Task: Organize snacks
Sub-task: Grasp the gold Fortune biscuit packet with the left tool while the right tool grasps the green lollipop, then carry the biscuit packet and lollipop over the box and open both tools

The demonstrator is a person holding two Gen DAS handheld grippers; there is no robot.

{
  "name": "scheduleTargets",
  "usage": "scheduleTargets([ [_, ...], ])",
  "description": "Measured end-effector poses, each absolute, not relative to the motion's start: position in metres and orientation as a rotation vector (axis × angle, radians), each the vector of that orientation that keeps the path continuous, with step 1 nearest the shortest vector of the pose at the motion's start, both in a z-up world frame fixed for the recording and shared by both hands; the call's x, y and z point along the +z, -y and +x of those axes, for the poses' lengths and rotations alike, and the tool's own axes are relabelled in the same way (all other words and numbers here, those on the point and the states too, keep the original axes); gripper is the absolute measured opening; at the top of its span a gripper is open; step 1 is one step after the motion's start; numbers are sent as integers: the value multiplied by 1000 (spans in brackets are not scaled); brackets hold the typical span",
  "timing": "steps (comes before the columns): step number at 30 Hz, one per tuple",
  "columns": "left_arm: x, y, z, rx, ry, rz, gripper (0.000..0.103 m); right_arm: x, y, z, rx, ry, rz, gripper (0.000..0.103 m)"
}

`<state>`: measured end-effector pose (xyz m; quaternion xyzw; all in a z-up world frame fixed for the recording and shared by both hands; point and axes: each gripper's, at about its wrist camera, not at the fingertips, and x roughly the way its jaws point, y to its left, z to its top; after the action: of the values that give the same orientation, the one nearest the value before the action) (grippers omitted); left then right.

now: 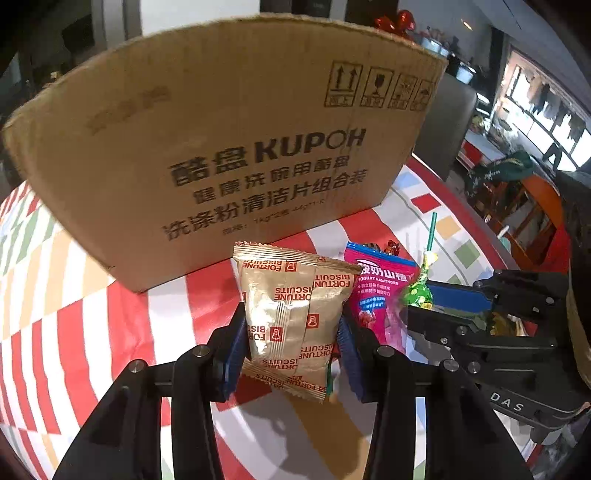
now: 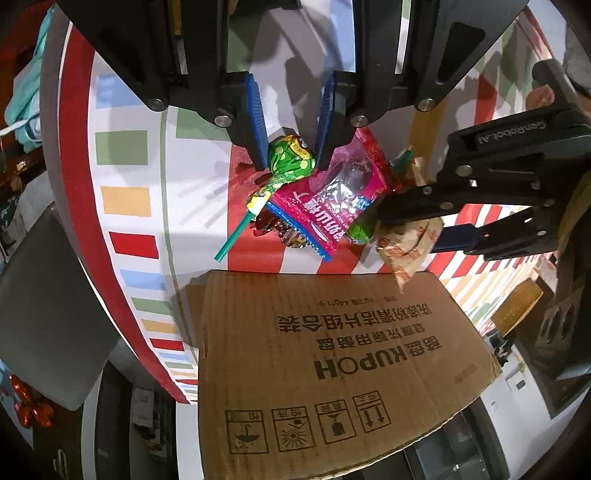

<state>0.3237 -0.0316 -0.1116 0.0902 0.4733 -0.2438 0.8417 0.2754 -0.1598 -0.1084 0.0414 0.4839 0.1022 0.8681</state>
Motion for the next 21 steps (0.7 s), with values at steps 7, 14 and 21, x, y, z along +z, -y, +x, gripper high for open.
scheduleTargets([
  [7, -98, 25, 306, -454, -971, 139, 45, -94, 155, 263, 221, -971, 59, 27],
  [14, -75, 20, 290, -431, -920, 101, 45, -66, 153, 251, 238, -902, 43, 27],
  [21, -40, 17, 273, -387, -825, 108, 45, -29, 153, 239, 247, -812, 36, 27],
])
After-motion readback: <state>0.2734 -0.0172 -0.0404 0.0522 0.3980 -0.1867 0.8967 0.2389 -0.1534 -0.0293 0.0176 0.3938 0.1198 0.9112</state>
